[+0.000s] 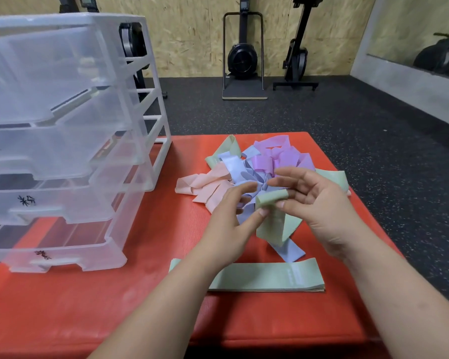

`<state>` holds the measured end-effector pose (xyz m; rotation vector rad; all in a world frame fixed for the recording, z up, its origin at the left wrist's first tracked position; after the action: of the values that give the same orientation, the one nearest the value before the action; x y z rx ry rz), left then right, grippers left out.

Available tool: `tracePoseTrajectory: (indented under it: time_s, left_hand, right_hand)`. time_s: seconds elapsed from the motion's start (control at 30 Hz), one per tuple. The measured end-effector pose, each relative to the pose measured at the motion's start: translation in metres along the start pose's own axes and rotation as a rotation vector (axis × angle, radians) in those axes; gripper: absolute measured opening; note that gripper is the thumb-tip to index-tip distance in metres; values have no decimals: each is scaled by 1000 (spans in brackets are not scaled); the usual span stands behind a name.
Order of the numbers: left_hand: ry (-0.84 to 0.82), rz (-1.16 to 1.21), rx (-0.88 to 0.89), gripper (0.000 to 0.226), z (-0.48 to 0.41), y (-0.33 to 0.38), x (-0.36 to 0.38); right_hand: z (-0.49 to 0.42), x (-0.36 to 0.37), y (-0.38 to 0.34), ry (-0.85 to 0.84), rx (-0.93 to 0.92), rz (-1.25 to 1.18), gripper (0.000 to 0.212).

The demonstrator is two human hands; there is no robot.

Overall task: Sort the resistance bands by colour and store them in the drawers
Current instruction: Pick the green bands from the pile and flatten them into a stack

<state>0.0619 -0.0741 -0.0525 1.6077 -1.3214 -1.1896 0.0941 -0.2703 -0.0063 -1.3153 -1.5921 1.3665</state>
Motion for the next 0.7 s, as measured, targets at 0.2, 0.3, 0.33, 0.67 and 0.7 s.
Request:
tracePoseTrajectory:
  time_s: [0.2,0.3,0.33,0.67,0.7]
  left_hand:
    - [4,73,-44,9,0,-4,-1]
    - [-15,75,-40,9,2,-2,-3]
    - [-24,70,-41,8,3,-1,-5]
    - [-33,4,-2,15,3,4,-15]
    - [-38,6,4,13,4,4,-16]
  right_hand:
    - [2,8,-2,45,11,42,51]
    - [3,8,4,55,32,162,38]
    - [3,7,6,56,41,190,34]
    - [2,11,-1,30,28,247,25]
    - [2,13,0,17,38,250,21]
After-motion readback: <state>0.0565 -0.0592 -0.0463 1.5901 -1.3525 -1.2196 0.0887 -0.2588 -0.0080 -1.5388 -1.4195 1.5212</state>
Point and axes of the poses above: each hand's wrist, its own z-axis away from the middle knuckle, its own x-axis out of the palm, y = z × x, the point moved 1 cm from there along -z, towards the middle knuckle, and after that the axes turned 9 degrees about z, right-handed, at the moved point
